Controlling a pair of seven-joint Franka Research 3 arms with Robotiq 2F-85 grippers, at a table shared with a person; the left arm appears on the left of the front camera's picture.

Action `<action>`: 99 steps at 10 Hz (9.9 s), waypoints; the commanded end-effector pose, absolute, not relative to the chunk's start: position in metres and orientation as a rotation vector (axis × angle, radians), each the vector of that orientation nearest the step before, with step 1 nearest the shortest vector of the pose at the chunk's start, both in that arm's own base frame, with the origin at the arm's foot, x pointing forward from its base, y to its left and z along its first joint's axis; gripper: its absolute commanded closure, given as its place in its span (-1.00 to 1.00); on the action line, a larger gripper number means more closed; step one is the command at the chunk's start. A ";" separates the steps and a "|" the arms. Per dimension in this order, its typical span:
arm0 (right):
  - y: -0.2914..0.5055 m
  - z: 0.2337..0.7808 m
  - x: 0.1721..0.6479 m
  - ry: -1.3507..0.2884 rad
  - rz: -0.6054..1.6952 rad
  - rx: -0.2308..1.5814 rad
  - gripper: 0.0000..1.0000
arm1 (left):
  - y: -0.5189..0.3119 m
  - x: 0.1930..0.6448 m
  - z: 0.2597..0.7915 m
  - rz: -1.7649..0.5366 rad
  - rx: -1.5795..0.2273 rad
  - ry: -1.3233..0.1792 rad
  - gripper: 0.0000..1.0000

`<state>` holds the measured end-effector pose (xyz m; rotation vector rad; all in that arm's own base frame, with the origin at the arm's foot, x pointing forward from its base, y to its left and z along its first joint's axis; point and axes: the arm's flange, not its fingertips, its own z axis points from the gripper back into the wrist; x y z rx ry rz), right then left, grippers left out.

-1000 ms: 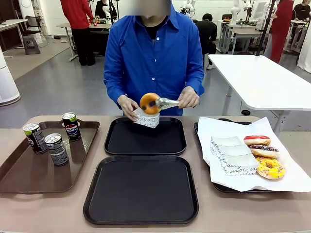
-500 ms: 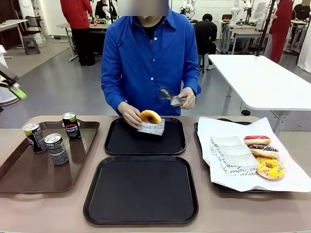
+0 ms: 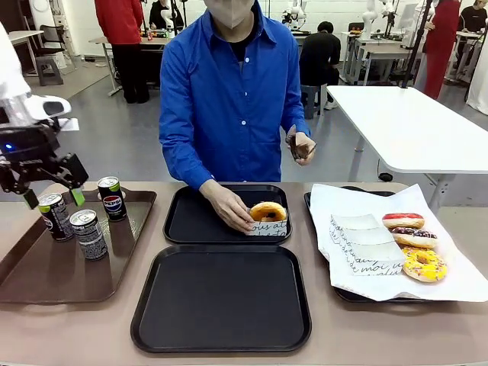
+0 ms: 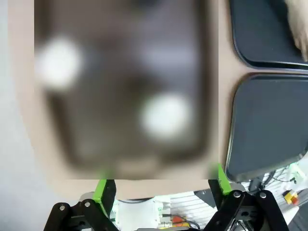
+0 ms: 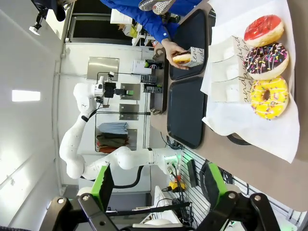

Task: Set up donuts and drinks on trays.
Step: Pick up one Pepsi coke and place it on the Flat Tray.

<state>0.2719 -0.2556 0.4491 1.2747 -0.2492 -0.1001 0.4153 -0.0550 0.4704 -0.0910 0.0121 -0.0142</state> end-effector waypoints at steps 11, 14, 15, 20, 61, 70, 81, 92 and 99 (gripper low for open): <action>-0.256 0.450 0.271 -0.252 -0.098 1.282 -1.00 | -0.076 0.434 0.448 -0.095 -0.025 -0.038 -1.00; -0.256 0.450 0.271 -0.252 -0.098 1.282 -1.00 | -0.087 0.424 0.426 -0.111 0.028 -0.089 -1.00; -0.256 0.450 0.271 -0.252 -0.098 1.282 -1.00 | -0.088 0.424 0.421 -0.114 0.041 -0.108 -1.00; -0.256 0.450 0.271 -0.252 -0.098 1.282 -1.00 | -0.076 0.419 0.402 -0.078 0.000 -0.165 -1.00; -0.256 0.450 0.271 -0.252 -0.098 1.282 -1.00 | -0.218 0.434 0.503 -0.160 0.085 -0.083 -0.17; -0.256 0.450 0.271 -0.252 -0.098 1.282 -1.00 | -0.136 0.309 0.525 -0.312 0.081 -0.037 -0.17; -0.256 0.450 0.271 -0.252 -0.098 1.282 -1.00 | -0.176 0.401 0.524 -0.276 -0.039 -0.071 -0.17; -0.256 0.450 0.271 -0.252 -0.098 1.282 -1.00 | -0.272 0.539 0.450 -0.180 -0.052 -0.071 -0.17; -0.256 0.450 0.271 -0.252 -0.098 1.282 -1.00 | -0.274 0.559 0.377 -0.193 0.014 -0.089 -0.17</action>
